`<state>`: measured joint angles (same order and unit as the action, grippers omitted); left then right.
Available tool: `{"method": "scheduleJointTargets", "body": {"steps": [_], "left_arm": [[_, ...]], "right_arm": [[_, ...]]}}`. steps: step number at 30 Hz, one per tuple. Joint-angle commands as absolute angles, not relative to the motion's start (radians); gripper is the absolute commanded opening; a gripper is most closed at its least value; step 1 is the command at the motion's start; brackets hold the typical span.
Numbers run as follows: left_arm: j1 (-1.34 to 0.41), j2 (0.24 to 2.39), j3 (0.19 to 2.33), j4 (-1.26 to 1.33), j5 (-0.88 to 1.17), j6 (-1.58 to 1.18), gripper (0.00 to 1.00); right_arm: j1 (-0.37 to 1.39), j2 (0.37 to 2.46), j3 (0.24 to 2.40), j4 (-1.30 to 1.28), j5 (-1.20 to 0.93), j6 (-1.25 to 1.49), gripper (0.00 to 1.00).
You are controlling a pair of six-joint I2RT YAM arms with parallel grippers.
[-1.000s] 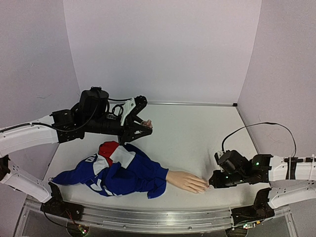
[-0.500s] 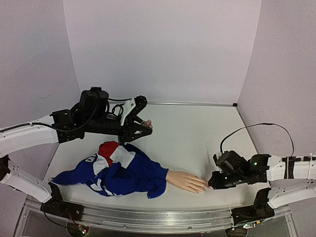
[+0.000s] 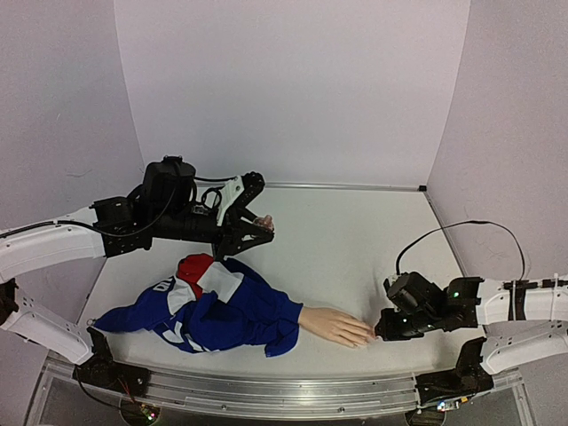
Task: Paint the nails
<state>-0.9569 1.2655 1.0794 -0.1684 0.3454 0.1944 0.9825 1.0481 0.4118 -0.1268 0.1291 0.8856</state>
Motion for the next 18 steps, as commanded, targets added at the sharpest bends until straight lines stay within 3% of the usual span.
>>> {"method": "scheduleJointTargets", "body": {"steps": [1, 8, 18], "left_arm": [[-0.961, 1.234, 1.113, -0.143, 0.362, 0.21, 0.0], [-0.962, 1.238, 1.115, -0.144, 0.366, 0.21, 0.0], [-0.962, 1.239, 1.12, -0.143, 0.366, 0.209, 0.0]], "right_arm": [[0.987, 1.037, 0.426, -0.185, 0.185, 0.914, 0.0], [0.988, 0.934, 0.414, -0.257, 0.199, 0.923, 0.0], [0.987, 0.935, 0.412, -0.139, 0.13, 0.852, 0.0]]}}
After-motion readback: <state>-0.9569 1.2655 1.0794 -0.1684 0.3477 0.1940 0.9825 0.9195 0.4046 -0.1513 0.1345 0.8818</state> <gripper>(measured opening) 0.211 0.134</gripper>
